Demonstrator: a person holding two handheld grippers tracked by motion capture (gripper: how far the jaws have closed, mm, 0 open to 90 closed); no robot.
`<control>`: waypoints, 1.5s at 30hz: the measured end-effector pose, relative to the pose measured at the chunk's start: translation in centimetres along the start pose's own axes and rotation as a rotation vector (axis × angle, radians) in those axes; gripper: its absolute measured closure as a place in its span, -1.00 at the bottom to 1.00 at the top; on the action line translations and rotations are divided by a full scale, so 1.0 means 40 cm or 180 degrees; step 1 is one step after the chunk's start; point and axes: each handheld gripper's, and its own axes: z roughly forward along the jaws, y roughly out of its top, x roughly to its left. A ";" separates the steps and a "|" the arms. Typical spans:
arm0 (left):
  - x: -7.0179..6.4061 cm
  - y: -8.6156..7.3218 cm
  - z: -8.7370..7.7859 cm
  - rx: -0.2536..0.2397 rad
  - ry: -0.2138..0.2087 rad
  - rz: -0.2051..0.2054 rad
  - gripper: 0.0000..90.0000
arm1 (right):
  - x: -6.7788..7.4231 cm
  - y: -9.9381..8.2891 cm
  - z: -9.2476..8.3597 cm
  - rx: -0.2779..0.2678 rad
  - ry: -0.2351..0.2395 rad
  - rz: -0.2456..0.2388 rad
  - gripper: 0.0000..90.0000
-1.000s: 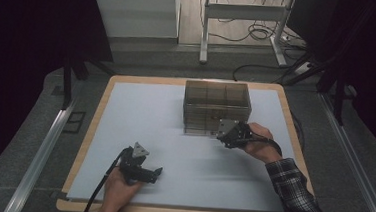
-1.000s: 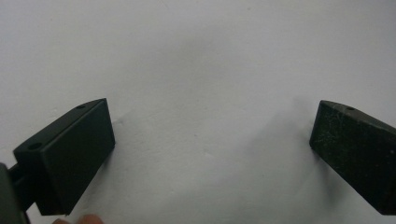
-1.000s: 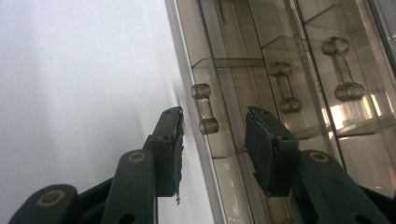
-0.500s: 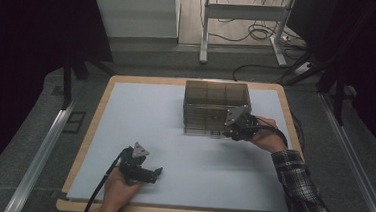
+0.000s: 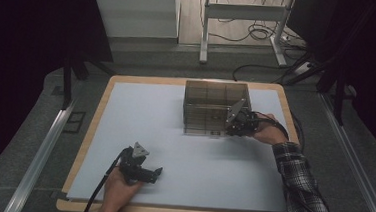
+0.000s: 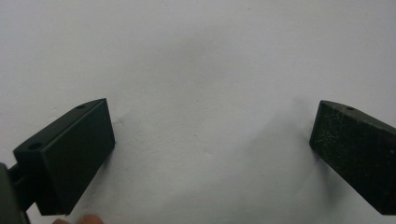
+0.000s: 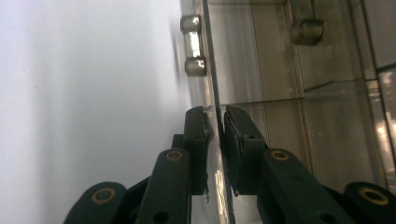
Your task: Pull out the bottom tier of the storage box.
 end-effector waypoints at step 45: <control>-0.001 0.000 0.000 -0.0009 0.0001 -0.0012 -1.00 | 0.084 0.008 -0.019 0.0029 0.0460 -0.0286 0.93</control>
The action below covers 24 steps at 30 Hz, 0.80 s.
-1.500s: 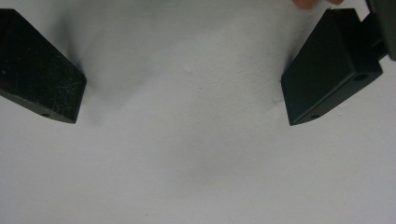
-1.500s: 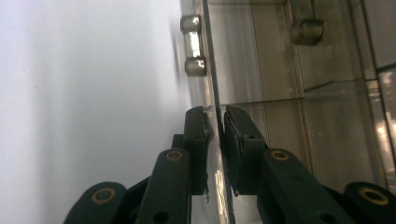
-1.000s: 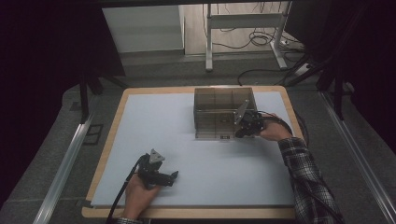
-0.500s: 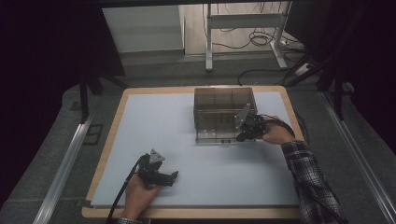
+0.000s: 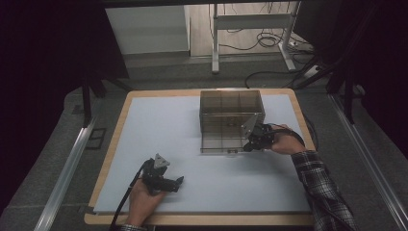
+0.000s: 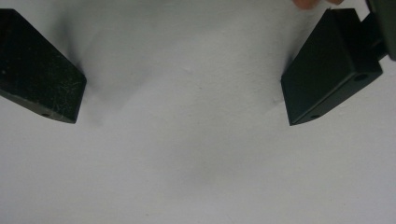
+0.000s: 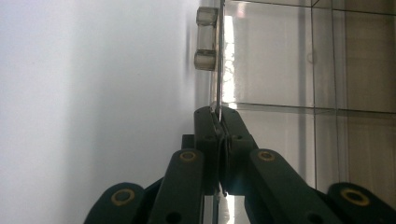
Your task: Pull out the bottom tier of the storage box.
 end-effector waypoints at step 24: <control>0.000 0.000 0.000 -0.0004 0.0000 -0.0005 -1.00 | 0.032 -0.018 0.012 -0.0143 -0.0147 0.0080 0.59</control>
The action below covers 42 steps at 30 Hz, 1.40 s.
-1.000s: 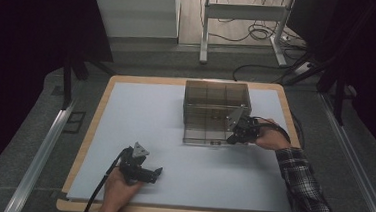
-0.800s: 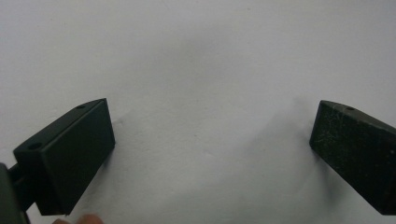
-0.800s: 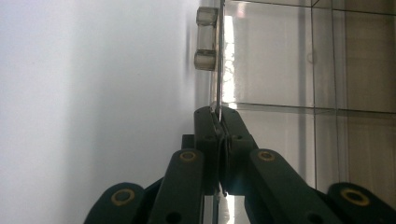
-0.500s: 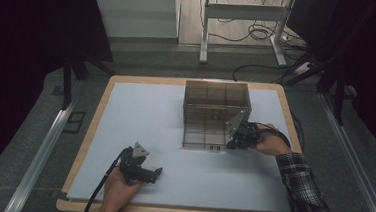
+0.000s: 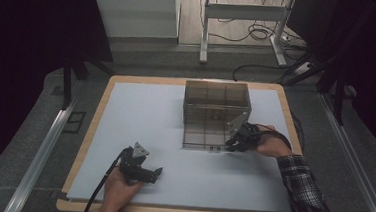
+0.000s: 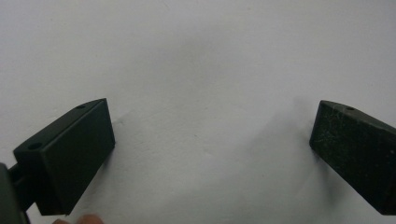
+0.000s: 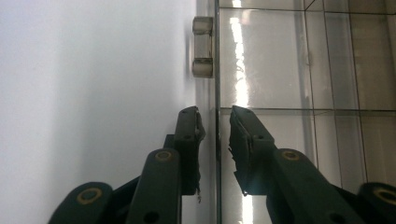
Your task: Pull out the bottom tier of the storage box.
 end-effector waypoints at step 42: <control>0.000 0.000 0.000 0.0000 0.0000 -0.0001 -1.00 | 0.068 0.000 -0.063 -0.0351 -0.0420 0.0400 0.02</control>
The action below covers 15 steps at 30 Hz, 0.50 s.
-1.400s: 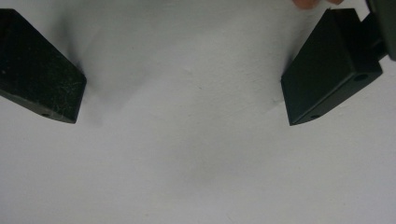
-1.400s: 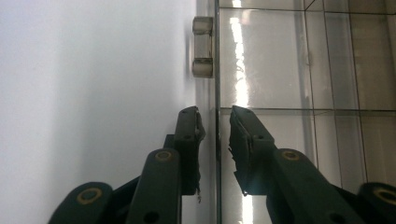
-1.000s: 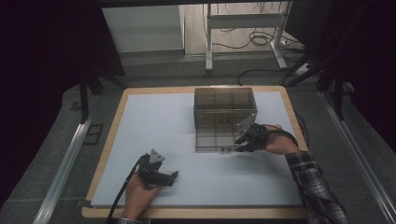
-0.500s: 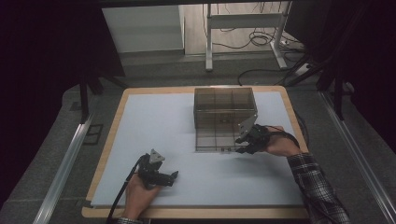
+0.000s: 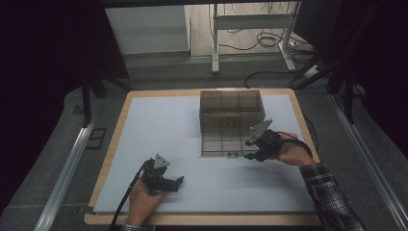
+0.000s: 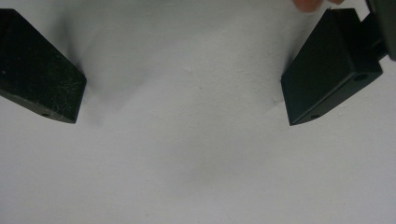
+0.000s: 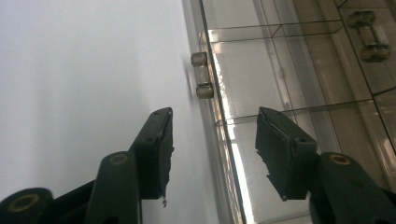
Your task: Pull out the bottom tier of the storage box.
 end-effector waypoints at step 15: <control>0.000 0.000 0.000 -0.0001 0.0001 0.0000 -1.00 | 0.037 -0.029 -0.008 -0.0161 -0.0183 0.0363 -0.22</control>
